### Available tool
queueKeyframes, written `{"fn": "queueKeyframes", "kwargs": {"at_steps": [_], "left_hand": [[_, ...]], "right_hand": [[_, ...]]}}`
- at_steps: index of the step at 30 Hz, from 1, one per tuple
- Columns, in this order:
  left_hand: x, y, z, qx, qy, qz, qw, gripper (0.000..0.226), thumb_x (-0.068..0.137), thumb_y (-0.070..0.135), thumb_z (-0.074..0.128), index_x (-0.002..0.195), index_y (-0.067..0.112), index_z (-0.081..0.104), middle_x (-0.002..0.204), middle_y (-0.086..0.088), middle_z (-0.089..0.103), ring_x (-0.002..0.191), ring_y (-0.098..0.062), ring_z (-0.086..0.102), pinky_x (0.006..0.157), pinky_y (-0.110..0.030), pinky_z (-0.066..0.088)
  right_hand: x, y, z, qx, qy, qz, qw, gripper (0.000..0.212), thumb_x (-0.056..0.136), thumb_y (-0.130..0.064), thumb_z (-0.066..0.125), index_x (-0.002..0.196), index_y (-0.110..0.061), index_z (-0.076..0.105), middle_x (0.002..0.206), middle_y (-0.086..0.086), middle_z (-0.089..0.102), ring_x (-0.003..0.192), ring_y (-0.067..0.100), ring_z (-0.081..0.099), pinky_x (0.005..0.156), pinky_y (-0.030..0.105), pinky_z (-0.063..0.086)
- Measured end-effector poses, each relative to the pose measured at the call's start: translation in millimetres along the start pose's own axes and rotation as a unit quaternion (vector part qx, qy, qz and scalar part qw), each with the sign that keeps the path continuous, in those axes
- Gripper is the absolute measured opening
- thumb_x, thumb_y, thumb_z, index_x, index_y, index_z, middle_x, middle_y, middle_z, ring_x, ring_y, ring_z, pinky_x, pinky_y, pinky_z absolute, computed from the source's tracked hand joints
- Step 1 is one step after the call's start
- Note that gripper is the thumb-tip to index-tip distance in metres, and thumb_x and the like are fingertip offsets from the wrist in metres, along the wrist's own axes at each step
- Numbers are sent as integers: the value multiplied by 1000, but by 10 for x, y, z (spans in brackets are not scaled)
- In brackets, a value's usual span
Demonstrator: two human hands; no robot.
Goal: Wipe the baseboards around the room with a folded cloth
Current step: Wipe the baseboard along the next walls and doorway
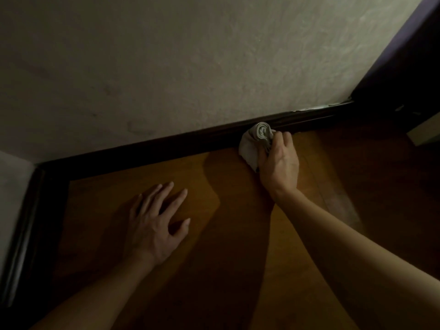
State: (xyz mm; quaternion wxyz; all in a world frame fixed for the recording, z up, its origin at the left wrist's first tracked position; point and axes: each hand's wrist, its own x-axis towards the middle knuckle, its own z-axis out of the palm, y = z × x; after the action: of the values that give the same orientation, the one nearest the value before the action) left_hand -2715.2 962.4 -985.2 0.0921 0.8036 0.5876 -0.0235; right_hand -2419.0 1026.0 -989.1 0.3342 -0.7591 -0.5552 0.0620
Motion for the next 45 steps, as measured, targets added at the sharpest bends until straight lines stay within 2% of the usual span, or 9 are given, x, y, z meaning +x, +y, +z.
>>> {"fn": "queueKeyframes", "kwargs": {"at_steps": [4, 8, 17, 25, 31, 35, 39, 43, 45], "left_hand": [[7, 4, -16, -1, -1, 1, 1000, 69, 87, 65, 31, 152, 40, 39, 163, 1, 30, 151, -23, 23, 119, -57, 23], [4, -6, -10, 6, 2, 2, 1000, 69, 88, 65, 31, 152, 41, 39, 163, 1, 30, 151, -23, 24, 119, -57, 24], [10, -18, -21, 3, -5, 4, 1000, 68, 88, 66, 30, 150, 40, 43, 163, 2, 30, 151, -22, 23, 120, -54, 22], [-6, -18, 14, 4, -1, -1, 1000, 69, 88, 68, 24, 154, 47, 28, 166, 7, 21, 153, -17, 13, 123, -51, 14], [0, 4, 22, -3, 11, -1, 1000, 69, 88, 66, 26, 153, 44, 34, 164, 3, 26, 152, -21, 19, 121, -53, 17], [-4, 3, 38, -9, 8, -4, 1000, 70, 88, 66, 24, 153, 44, 31, 165, 3, 24, 153, -20, 16, 122, -54, 15], [4, 3, 28, -5, 7, -6, 1000, 70, 87, 66, 22, 154, 45, 30, 166, 5, 21, 153, -19, 14, 122, -52, 14], [-4, -5, 27, -2, 3, -9, 1000, 70, 87, 67, 19, 154, 47, 26, 167, 7, 17, 154, -16, 9, 123, -51, 11], [-4, -5, 24, -3, 3, -7, 1000, 70, 87, 67, 20, 154, 47, 26, 167, 7, 17, 154, -16, 9, 123, -50, 10]], "right_hand": [[-15, -156, 85, 9, -44, -74, 996, 30, 94, -31, 53, 114, -9, 52, 107, 9, 51, 88, 22, 51, 68, 34, 42], [-48, -139, 91, 31, -3, -18, 999, 31, 94, -30, 52, 114, -7, 53, 107, 10, 51, 88, 23, 51, 70, 38, 47], [-129, -437, 245, 6, -56, -112, 992, 23, 92, -25, 55, 108, -8, 52, 104, 12, 51, 84, 25, 51, 67, 30, 35], [72, 157, -88, -10, 19, 17, 1000, 20, 95, -24, 50, 105, -8, 49, 105, 13, 49, 84, 30, 51, 68, 31, 31], [120, 145, -110, -42, -19, -30, 999, 19, 96, -18, 51, 111, -6, 50, 111, 16, 49, 93, 36, 52, 72, 36, 38], [91, 175, -128, -27, 15, 14, 999, 18, 94, -15, 52, 109, -5, 49, 111, 16, 49, 91, 32, 52, 72, 31, 33], [106, 134, -90, -31, -20, -45, 998, 22, 96, -20, 52, 112, -6, 50, 111, 15, 49, 92, 32, 52, 71, 33, 36], [66, 196, -114, -6, 24, 25, 999, 20, 95, -18, 52, 110, -6, 49, 112, 15, 48, 90, 30, 52, 70, 32, 35], [43, 119, -89, 3, 7, 9, 1000, 25, 94, -23, 53, 113, -8, 48, 114, 13, 48, 91, 25, 51, 70, 33, 39]]}}
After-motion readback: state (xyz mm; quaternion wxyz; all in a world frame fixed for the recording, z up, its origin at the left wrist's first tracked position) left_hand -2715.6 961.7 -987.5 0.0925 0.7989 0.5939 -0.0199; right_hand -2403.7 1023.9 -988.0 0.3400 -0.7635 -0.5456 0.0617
